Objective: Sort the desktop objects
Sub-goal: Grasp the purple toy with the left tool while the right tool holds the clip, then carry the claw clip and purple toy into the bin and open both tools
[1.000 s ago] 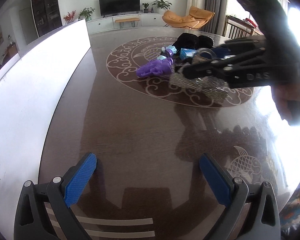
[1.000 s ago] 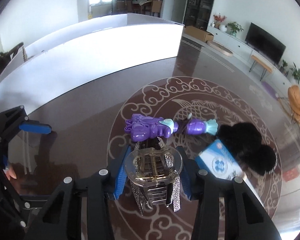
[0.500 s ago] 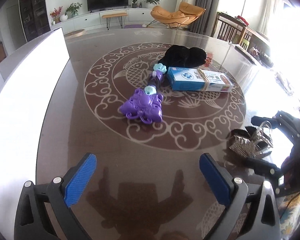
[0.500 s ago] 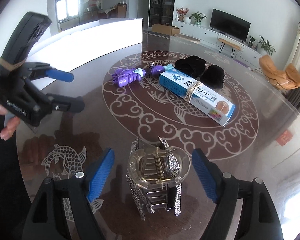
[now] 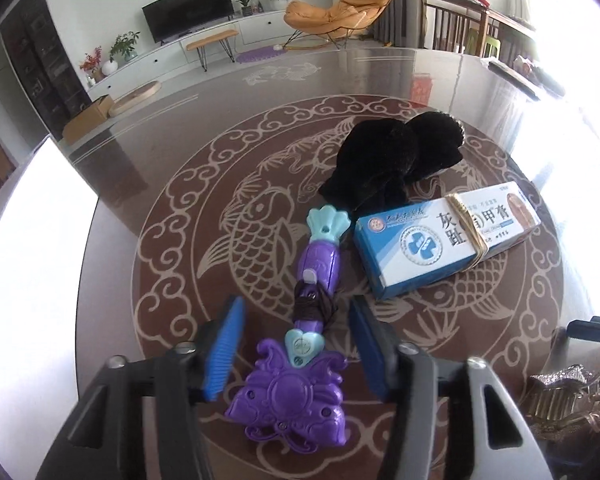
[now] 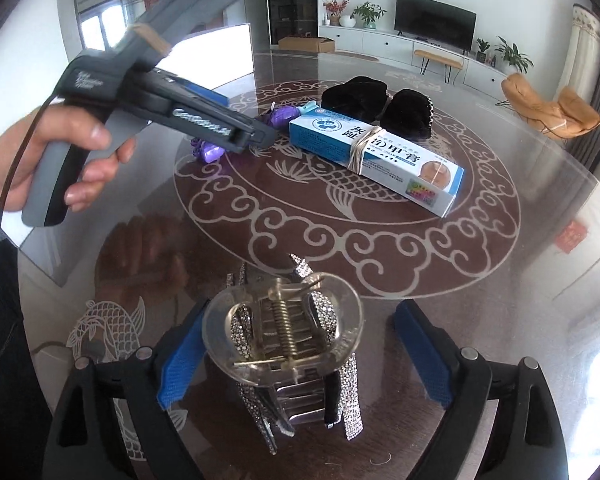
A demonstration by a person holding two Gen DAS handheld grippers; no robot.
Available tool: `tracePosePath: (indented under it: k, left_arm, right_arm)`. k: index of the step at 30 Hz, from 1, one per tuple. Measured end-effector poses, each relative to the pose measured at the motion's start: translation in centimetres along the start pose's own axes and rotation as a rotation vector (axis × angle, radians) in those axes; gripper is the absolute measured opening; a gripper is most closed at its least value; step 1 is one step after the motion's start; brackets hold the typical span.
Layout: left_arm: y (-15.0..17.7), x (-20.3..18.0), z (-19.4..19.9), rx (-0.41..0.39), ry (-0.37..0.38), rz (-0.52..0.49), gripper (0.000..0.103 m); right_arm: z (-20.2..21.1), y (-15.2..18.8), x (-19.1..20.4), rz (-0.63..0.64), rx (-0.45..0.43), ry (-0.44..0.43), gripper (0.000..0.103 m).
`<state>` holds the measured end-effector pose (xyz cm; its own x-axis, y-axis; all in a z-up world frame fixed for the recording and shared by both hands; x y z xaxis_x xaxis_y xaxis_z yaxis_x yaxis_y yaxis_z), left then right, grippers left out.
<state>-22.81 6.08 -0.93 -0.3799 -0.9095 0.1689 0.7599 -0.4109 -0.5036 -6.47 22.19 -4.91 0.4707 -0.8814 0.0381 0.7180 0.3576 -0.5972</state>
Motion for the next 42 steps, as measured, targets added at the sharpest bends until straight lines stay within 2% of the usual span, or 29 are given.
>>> tracePosePath:
  k: [1,4,9,14,17,20,22,26,31,33,35,37,40,42]
  left_arm:
    - [-0.2,-0.2,0.0,-0.009,0.018,-0.005,0.023]
    - [0.6,-0.6,0.4,-0.022,0.031,-0.023,0.021]
    - [4.2,1.1,2.8,-0.063,0.091,0.118,0.021]
    - [7.8,1.4,7.4,-0.160,0.157,0.177,0.020]
    - [9.2,1.6,10.7,-0.234,0.204,0.204,0.020]
    - [10.3,1.9,13.6,-0.297,0.241,0.246,0.020]
    - [11.0,2.3,15.4,-0.333,0.249,0.268,0.020]
    - [12.5,4.2,19.4,-0.403,0.262,0.333,0.020]
    - [15.2,9.0,24.9,-0.495,0.248,0.415,0.020]
    - [16.6,12.1,26.6,-0.508,0.228,0.465,0.020]
    - [17.9,15.6,27.9,-0.514,0.178,0.514,0.020]
    - [19.3,19.1,28.9,-0.500,0.095,0.555,0.020]
    - [21.5,24.0,28.8,-0.435,0.005,0.623,0.020]
    - [22.6,26.9,27.9,-0.381,-0.019,0.675,0.020]
  right_arm:
    - [-0.1,0.0,0.1,0.004,0.001,0.003,0.091]
    - [0.1,0.0,-0.3,-0.011,-0.006,-0.017,0.092]
    - [0.2,0.1,-0.7,-0.028,-0.014,-0.041,0.092]
    - [0.7,0.3,-1.5,-0.074,-0.033,-0.099,0.092]
    - [0.9,0.2,-1.4,-0.059,-0.006,-0.079,0.090]
    - [1.3,0.1,-1.4,-0.060,-0.019,-0.074,0.081]
    - [1.1,0.0,-1.6,-0.061,-0.017,-0.095,0.056]
    - [1.5,-0.2,-1.4,-0.062,-0.006,-0.100,0.054]
    - [4.5,-2.4,0.3,-0.029,-0.043,-0.120,0.054]
    - [5.8,-4.4,1.7,0.007,-0.076,-0.126,0.054]
    - [6.9,-6.9,3.7,0.044,-0.115,-0.146,0.054]
    - [7.5,-9.9,6.3,0.078,-0.152,-0.187,0.054]
    - [7.9,-14.6,11.2,0.119,-0.207,-0.280,0.054]
    - [7.9,-17.5,15.1,0.142,-0.239,-0.358,0.054]
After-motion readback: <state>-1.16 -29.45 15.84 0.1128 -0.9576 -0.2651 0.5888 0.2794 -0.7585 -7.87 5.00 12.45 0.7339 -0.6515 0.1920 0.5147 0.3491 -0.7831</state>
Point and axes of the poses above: each gripper's, at about its wrist camera, not at the fingertips, and z roughly against the way its jaws point, x to its left, y to its underside, the point moved 1 cm from there along -z, roughly the way its jaws point, and after that the axes turned 3 degrees about -y, right-handed, at the moved point
